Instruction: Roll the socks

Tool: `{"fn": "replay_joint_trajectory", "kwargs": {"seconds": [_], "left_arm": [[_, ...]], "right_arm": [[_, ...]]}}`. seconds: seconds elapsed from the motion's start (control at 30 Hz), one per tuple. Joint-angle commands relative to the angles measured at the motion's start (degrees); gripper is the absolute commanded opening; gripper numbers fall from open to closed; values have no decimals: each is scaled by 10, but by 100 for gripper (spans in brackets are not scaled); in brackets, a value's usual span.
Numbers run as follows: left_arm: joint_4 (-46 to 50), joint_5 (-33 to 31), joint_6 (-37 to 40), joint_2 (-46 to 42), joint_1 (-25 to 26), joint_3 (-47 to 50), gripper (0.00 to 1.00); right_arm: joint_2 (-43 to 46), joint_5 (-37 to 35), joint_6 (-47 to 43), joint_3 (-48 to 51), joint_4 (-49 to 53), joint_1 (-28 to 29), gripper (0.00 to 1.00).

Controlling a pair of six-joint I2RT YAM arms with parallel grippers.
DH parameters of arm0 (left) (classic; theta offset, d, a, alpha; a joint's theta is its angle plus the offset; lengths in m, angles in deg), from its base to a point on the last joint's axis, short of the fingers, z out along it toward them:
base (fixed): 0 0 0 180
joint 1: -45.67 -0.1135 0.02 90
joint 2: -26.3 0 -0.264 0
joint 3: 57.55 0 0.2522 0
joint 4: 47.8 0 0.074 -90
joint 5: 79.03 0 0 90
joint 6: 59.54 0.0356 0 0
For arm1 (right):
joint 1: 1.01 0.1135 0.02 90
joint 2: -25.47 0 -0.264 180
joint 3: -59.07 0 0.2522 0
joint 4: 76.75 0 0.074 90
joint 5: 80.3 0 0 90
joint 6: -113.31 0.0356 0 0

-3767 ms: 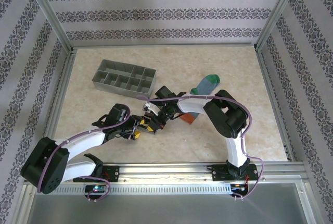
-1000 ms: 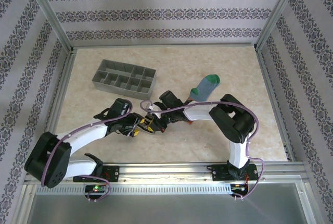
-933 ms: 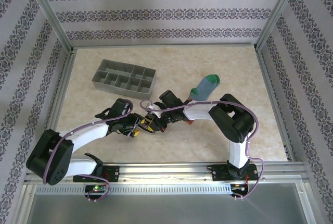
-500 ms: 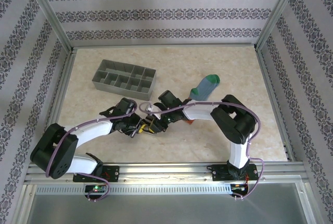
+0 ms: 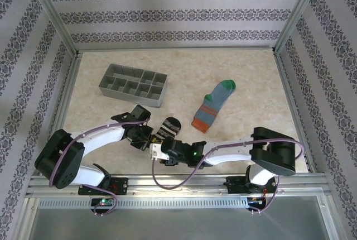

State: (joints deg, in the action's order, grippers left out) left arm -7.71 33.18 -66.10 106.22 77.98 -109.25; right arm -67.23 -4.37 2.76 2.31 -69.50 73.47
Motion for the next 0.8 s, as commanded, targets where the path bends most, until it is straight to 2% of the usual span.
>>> {"fn": "replay_joint_trajectory", "kwargs": {"seconds": [0.0,0.1,0.2,0.33,0.4,0.47,0.6,0.7,0.77], "left_arm": [[117,-26,-9,31,12,20,0],[118,-27,-7,30,12,19,0],[115,-27,-7,25,12,21,0],[111,-28,-6,13,10,23,0],[106,-32,-11,-9,7,27,1],[93,-33,-16,-38,-1,36,16],[74,-30,-21,-108,-33,53,57],[79,-33,-5,-151,-69,58,72],[77,-32,1,-174,-90,66,75]], "right_arm": [[-39,-119,-52,-35,-19,9,52],[-75,-151,-69,-52,-23,9,51],[-103,-148,-78,-70,-13,1,47],[-125,-130,-42,-90,33,-15,18],[-129,-115,-7,-89,65,-24,10],[-133,-80,31,-84,99,-36,0],[-134,11,90,-63,138,-65,0],[-135,92,118,-48,143,-91,0],[-137,124,127,-40,142,-101,0]]}}
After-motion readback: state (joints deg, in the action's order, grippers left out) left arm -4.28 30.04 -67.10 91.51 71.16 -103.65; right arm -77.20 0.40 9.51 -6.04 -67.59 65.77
